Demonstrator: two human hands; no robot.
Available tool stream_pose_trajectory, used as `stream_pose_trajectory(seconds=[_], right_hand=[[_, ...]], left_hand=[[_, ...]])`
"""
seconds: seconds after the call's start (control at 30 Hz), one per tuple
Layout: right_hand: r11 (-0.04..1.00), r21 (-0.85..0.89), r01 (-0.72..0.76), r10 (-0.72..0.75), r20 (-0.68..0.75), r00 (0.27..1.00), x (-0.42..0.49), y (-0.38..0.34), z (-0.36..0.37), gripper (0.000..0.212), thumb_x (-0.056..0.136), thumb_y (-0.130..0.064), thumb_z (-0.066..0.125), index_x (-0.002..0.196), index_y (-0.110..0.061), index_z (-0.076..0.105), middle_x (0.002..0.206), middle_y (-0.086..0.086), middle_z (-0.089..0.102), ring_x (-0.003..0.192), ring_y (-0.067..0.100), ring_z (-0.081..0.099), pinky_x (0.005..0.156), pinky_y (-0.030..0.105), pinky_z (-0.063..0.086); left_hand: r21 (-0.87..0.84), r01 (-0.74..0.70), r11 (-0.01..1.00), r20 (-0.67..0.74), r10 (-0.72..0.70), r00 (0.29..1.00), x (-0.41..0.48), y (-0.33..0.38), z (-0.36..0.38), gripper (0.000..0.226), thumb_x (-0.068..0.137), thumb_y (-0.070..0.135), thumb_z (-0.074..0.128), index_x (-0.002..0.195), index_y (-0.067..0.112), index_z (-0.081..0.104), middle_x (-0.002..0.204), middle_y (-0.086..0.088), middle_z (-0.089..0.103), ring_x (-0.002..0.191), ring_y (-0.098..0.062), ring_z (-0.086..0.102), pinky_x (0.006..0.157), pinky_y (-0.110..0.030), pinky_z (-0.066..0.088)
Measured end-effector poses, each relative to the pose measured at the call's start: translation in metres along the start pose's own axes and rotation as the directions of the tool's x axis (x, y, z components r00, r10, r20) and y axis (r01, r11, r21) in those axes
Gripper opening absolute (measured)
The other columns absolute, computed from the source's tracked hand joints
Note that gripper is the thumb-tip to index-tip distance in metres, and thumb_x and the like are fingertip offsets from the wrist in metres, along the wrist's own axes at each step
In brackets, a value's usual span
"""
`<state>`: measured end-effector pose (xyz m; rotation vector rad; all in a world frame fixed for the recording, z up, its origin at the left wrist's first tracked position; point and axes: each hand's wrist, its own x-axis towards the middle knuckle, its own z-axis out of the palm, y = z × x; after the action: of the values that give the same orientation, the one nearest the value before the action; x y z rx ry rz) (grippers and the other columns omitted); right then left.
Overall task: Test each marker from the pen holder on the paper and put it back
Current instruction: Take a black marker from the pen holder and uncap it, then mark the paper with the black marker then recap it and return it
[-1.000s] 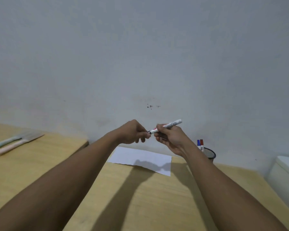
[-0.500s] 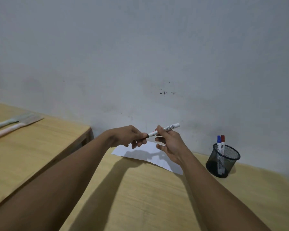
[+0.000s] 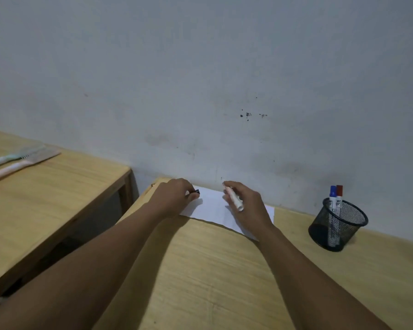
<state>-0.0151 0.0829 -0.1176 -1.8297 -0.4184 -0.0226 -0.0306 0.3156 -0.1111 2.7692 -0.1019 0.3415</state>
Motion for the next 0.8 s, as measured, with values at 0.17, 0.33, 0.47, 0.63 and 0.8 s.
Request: stream_pose_trajectory(seconds=[0.17, 0.33, 0.47, 0.63, 0.8], right_hand=[[0.816, -0.568, 0.105, -0.006, 0.173, 0.985, -0.01, 0.015, -0.003, 0.064, 0.094, -0.026, 0.069, 0.15, -0.043, 0.042, 0.138, -0.008, 0.062, 0.12, 0.017, 0.06, 0.086, 0.032, 0.047], [0.839, -0.539, 0.073, 0.01, 0.149, 0.989, -0.03, 0.019, -0.012, 0.061, 0.095, -0.035, 0.068, 0.149, -0.044, 0.04, 0.126, -0.009, 0.064, 0.112, 0.017, 0.058, 0.082, 0.028, 0.042], [0.83, -0.552, 0.083, 0.006, 0.157, 0.988, -0.06, 0.017, -0.029, 0.06, 0.098, -0.026, 0.062, 0.148, -0.046, 0.036, 0.117, -0.023, 0.071, 0.116, 0.007, 0.059, 0.085, 0.025, 0.046], [0.763, -0.634, 0.125, -0.039, 0.147, 0.988, -0.103, 0.008, -0.045, 0.058, 0.098, -0.027, 0.056, 0.148, -0.047, 0.035, 0.105, -0.035, 0.065, 0.101, 0.009, 0.063, 0.074, 0.024, 0.047], [0.706, -0.691, 0.154, -0.113, 0.105, 0.988, -0.133, -0.002, -0.055, 0.052, 0.098, -0.03, 0.052, 0.146, -0.047, 0.039, 0.108, -0.01, 0.074, 0.095, 0.024, 0.068, 0.071, 0.033, 0.048]], left_hand=[[-0.036, 0.007, 0.999, 0.066, -0.005, 0.998, -0.013, -0.001, 0.016, 0.03, 0.1, 0.044, 0.05, 0.09, 0.021, 0.066, 0.091, 0.004, 0.066, 0.09, -0.025, 0.061, 0.069, -0.034, 0.043], [-0.066, 0.015, 0.998, -0.007, -0.015, 1.0, -0.037, 0.005, 0.02, 0.029, 0.099, 0.045, 0.049, 0.101, 0.027, 0.071, 0.085, 0.008, 0.068, 0.076, -0.015, 0.054, 0.061, -0.031, 0.039], [-0.043, -0.002, 0.999, -0.01, 0.002, 1.0, -0.062, 0.015, 0.016, 0.026, 0.098, 0.041, 0.051, 0.097, 0.026, 0.072, 0.078, 0.002, 0.065, 0.072, -0.018, 0.05, 0.061, -0.032, 0.035], [-0.12, -0.009, 0.993, 0.028, 0.013, 1.0, -0.096, 0.031, 0.015, 0.023, 0.1, 0.04, 0.049, 0.099, 0.029, 0.069, 0.085, -0.002, 0.056, 0.064, -0.005, 0.045, 0.057, -0.028, 0.03], [-0.181, -0.07, 0.981, 0.079, 0.085, 0.993, -0.125, 0.053, 0.016, 0.018, 0.097, 0.041, 0.052, 0.093, 0.03, 0.066, 0.085, -0.002, 0.056, 0.067, -0.014, 0.052, 0.065, -0.036, 0.043]])
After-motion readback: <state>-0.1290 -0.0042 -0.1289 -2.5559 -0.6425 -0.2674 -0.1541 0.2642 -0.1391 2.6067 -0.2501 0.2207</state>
